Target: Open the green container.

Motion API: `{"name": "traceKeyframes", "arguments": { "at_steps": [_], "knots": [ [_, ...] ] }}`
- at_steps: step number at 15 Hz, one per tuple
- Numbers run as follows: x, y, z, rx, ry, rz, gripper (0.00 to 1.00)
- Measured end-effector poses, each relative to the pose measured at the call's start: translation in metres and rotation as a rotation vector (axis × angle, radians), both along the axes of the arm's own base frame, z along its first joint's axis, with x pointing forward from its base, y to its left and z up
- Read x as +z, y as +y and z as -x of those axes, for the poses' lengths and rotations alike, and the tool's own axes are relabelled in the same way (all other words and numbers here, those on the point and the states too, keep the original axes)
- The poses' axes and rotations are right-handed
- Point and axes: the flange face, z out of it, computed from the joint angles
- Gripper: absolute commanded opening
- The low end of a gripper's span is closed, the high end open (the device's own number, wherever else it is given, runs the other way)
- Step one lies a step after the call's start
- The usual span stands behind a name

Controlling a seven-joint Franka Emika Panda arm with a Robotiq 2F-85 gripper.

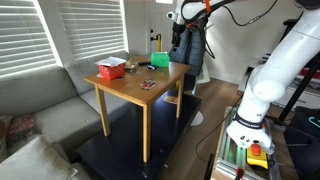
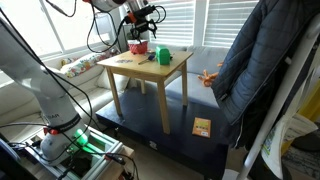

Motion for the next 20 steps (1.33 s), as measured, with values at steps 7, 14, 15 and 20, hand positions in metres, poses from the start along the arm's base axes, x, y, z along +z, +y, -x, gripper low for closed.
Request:
{"name": "traceKeyframes", "arguments": {
  "at_steps": [7,14,15,20],
  "knots": [
    [-0.026,-0.016,-0.055,0.015,-0.021,-0.025,1.00],
    [-0.046,-0.041,-0.094,0.022,-0.007,-0.063,1.00],
    [-0.049,-0.045,-0.098,0.023,-0.006,-0.068,1.00],
    [-0.064,-0.058,-0.114,0.028,0.013,-0.113,1.00]
  ]
}}
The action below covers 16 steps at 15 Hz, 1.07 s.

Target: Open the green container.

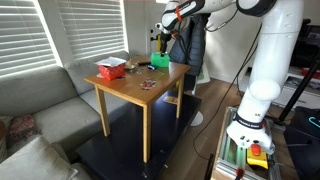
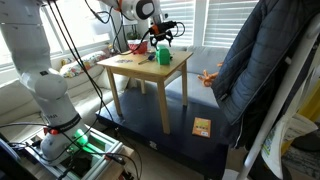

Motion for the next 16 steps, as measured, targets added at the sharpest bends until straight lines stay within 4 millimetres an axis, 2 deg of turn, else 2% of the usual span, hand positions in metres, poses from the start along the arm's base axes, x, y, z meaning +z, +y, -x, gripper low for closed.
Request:
{"name": "traceKeyframes", "arguments": {
  "at_steps": [2,3,4,7,8,9,13,16],
  "knots": [
    [-0.004,-0.002,-0.004,0.009,0.020,-0.022,0.97],
    [-0.006,-0.003,-0.006,0.012,0.029,-0.030,0.90],
    [-0.006,-0.004,-0.007,0.015,0.038,-0.036,0.75],
    [-0.004,-0.006,-0.010,0.026,0.062,-0.051,0.57],
    [-0.002,-0.006,-0.010,0.030,0.069,-0.055,0.54],
    [0.000,-0.006,-0.010,0.032,0.077,-0.058,0.59],
    [0.007,-0.005,-0.009,0.034,0.105,-0.070,0.59],
    [0.009,-0.005,-0.005,0.031,0.154,-0.100,0.55]
  ]
}}
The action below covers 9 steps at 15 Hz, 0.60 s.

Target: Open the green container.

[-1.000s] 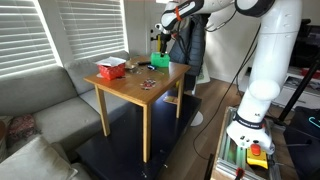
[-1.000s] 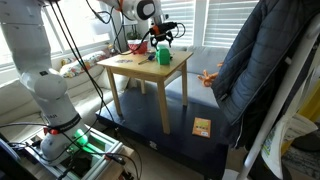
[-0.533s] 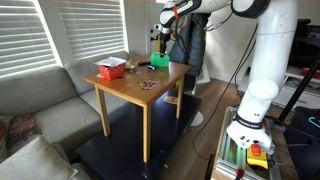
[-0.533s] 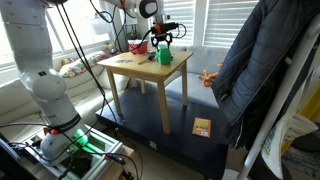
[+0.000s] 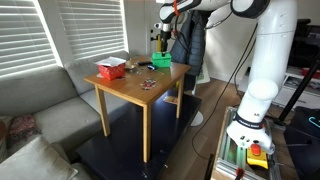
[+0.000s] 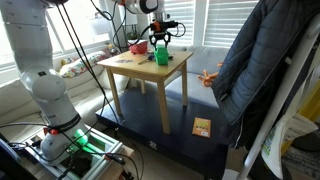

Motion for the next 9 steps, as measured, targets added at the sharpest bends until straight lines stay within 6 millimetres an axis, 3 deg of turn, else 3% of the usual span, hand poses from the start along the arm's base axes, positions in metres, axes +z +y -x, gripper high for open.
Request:
{"name": "traceKeyframes", "arguments": {
  "at_steps": [4,9],
  "knots": [
    [0.002,-0.008,0.006,-0.013,0.087,-0.119,0.59],
    [0.000,-0.038,0.014,-0.009,0.162,-0.323,0.57]
  ]
}}
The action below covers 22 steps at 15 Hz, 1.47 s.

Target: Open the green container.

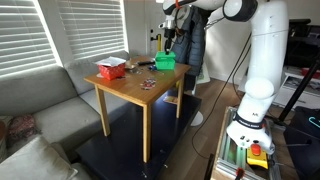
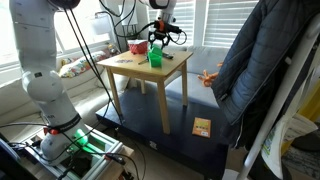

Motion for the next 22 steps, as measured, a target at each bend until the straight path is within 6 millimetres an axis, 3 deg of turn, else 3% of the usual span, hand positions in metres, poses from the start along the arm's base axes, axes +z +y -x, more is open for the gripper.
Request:
{"name": "traceKeyframes", "arguments": {
  "at_steps": [9,17,22],
  "knots": [
    [-0.021,-0.041,0.004,0.017,0.180,-0.322,0.53],
    [-0.049,-0.055,0.004,0.013,0.354,-0.506,0.55],
    [-0.065,-0.060,-0.001,-0.024,0.430,-0.588,0.50]
  ]
}}
